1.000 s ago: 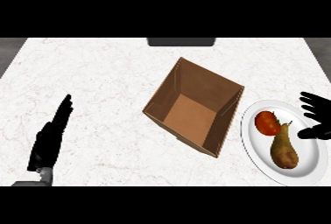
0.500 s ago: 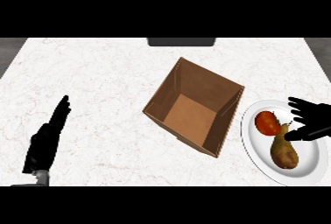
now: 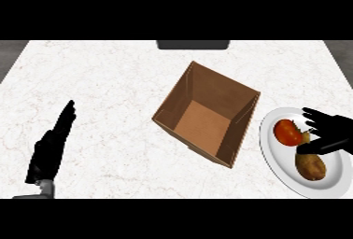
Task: Pick the tomato from the plate and place it in the cardboard box
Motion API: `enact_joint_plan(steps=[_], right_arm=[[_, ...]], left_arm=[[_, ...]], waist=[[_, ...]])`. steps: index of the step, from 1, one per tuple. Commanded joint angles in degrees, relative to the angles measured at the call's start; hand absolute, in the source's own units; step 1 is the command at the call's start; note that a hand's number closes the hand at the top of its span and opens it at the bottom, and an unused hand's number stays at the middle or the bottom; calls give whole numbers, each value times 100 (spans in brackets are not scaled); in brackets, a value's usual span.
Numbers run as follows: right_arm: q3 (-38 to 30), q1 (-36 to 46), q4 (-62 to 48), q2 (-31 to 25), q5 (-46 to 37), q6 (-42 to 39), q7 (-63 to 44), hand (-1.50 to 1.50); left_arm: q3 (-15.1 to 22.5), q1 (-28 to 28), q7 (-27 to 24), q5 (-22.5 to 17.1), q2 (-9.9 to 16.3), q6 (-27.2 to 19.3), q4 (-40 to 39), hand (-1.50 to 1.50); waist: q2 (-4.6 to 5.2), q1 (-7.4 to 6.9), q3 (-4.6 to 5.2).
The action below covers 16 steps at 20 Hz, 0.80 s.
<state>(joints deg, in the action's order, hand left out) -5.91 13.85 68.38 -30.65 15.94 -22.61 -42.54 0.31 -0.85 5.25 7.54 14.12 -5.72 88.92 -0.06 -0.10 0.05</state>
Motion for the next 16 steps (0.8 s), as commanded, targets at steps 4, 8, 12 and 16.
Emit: enact_joint_plan(steps=[4, 8, 12, 16], right_arm=[[-266, 61, -78, 199, -250, -160, 2, -150], [-161, -242, 683, 580, -337, 236, -384, -150], [-212, 197, -169, 648, -672, 162, -16, -150], [-300, 474, -605, 649, -722, -23, 151, -150]], left_arm=[[-5, -154, -458, 259, -317, 23, -240, 0], [-216, 224, 165, 194, -199, 186, -40, 0], [-183, -85, 350, 279, -203, 258, 500, 0], [-402, -27, 15, 199, -151, 372, 82, 0]], waist=[[4, 2, -5], [0, 19, -4], [3, -16, -6], [10, -23, -6]])
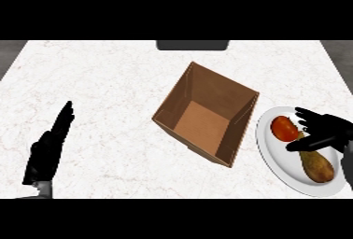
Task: Pick the tomato from the plate and place it in the cardboard box
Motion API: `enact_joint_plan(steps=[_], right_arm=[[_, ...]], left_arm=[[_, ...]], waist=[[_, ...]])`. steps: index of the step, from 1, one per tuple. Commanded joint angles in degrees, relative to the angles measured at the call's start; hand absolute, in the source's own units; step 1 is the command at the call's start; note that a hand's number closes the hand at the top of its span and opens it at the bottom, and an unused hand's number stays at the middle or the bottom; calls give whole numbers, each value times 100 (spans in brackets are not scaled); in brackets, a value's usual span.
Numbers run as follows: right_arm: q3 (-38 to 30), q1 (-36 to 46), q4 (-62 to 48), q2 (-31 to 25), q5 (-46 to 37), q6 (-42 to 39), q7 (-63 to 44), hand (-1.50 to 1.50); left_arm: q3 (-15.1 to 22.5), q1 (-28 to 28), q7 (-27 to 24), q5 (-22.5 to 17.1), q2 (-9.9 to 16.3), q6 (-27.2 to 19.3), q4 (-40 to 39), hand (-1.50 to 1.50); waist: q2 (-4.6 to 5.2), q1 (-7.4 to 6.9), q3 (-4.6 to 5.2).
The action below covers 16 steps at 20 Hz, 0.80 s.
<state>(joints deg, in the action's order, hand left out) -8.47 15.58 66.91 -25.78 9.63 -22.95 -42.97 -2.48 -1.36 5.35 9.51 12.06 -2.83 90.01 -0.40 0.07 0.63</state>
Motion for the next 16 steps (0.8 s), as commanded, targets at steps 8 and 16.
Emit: enact_joint_plan(steps=[8, 16], right_arm=[[-61, -115, -202, 266, -11, -337, 265, 150], [182, -203, -124, 259, -1374, 732, 1008, 150]], left_arm=[[-173, 466, 30, 51, -13, 99, -308, 0], [-226, 192, 65, 63, 38, 167, -32, 0]], waist=[[44, -7, -64], [41, -26, -65]])
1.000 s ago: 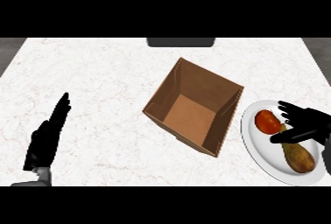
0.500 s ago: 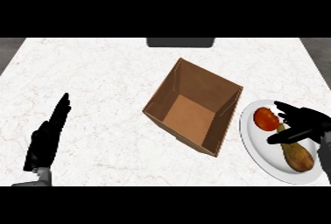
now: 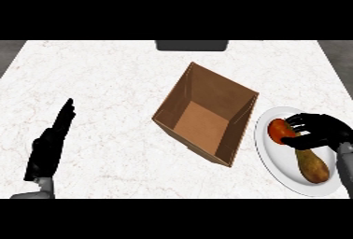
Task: Pick the tomato from the plate and place it in the cardboard box
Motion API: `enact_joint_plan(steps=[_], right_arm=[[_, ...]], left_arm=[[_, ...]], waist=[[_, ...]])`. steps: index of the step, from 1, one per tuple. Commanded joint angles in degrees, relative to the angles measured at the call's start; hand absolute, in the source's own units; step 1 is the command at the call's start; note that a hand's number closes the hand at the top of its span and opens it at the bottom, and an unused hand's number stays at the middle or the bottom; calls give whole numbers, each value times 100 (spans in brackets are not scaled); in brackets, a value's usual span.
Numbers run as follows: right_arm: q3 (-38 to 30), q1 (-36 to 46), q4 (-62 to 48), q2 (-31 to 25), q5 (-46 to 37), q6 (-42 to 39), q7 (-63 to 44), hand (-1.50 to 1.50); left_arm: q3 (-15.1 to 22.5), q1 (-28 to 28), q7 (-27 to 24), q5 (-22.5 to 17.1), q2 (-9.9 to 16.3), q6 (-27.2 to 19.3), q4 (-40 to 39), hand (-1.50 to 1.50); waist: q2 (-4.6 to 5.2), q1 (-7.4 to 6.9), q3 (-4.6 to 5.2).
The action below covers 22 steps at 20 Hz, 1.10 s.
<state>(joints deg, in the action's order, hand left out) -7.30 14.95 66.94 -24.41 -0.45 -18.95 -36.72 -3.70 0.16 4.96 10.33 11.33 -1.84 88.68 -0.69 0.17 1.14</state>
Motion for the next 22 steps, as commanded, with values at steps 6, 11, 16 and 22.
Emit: enact_joint_plan(steps=[6, 11, 16, 22], right_arm=[[1547, 202, 1136, -1344, -2217, -348, 2207, 150], [1971, 151, 1213, -2123, -3360, 396, 4063, 150], [1645, 8, 664, -2209, -3849, 1676, 5201, 150], [927, 220, 980, -2199, -2787, 951, 5861, 150]], left_arm=[[93, 33, 40, 56, -69, 1, 41, 0], [140, -10, -53, 117, -136, -68, 37, 0], [145, -232, -83, 155, -195, -126, 128, 0], [86, -17, 133, 261, -177, -174, 32, 0]], waist=[[54, -167, -111], [111, -154, -138], [77, -77, -122], [60, 20, -113]])
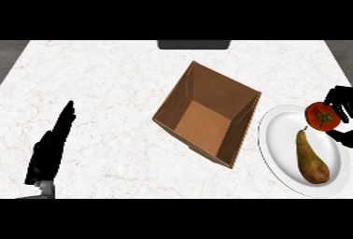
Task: Pick the tomato from the plate and place it in the cardboard box
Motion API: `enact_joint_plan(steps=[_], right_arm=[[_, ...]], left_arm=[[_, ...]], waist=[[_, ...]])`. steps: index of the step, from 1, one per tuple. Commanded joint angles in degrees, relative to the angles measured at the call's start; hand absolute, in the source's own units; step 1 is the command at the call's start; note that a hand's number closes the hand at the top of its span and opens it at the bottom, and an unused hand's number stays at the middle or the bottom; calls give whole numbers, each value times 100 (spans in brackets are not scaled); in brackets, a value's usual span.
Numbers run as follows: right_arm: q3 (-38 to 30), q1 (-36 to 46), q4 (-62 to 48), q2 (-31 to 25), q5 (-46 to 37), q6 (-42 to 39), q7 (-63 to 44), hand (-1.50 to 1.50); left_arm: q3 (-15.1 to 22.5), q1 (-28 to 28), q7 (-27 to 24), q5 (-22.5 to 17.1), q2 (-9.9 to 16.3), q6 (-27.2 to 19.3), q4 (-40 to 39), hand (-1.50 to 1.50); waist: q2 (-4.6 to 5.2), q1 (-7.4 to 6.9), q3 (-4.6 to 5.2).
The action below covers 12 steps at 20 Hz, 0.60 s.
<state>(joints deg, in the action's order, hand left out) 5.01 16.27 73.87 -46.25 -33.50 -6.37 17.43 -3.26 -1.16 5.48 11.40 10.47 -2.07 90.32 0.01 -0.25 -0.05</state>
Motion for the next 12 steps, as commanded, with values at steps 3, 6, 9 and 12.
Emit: enact_joint_plan(steps=[3, 6, 9, 12], right_arm=[[-704, 197, 574, 260, 1476, -600, 805, 150], [-917, 174, 941, 212, 2149, -1270, 881, 150], [-927, 704, 1212, 438, 2509, -1590, 348, 150], [-830, 590, 2087, 745, 2687, -1621, -384, 150]], left_arm=[[-93, -37, -155, -52, -2, 0, -122, 0], [-112, -22, -118, -45, 29, 22, -107, 0], [-199, 183, -377, -60, 22, 11, -522, 0], [-244, -29, -140, -135, 166, 182, -99, 0]], waist=[[-37, 92, 7], [-32, 93, 9], [-8, 45, 14], [-23, 33, 10]])
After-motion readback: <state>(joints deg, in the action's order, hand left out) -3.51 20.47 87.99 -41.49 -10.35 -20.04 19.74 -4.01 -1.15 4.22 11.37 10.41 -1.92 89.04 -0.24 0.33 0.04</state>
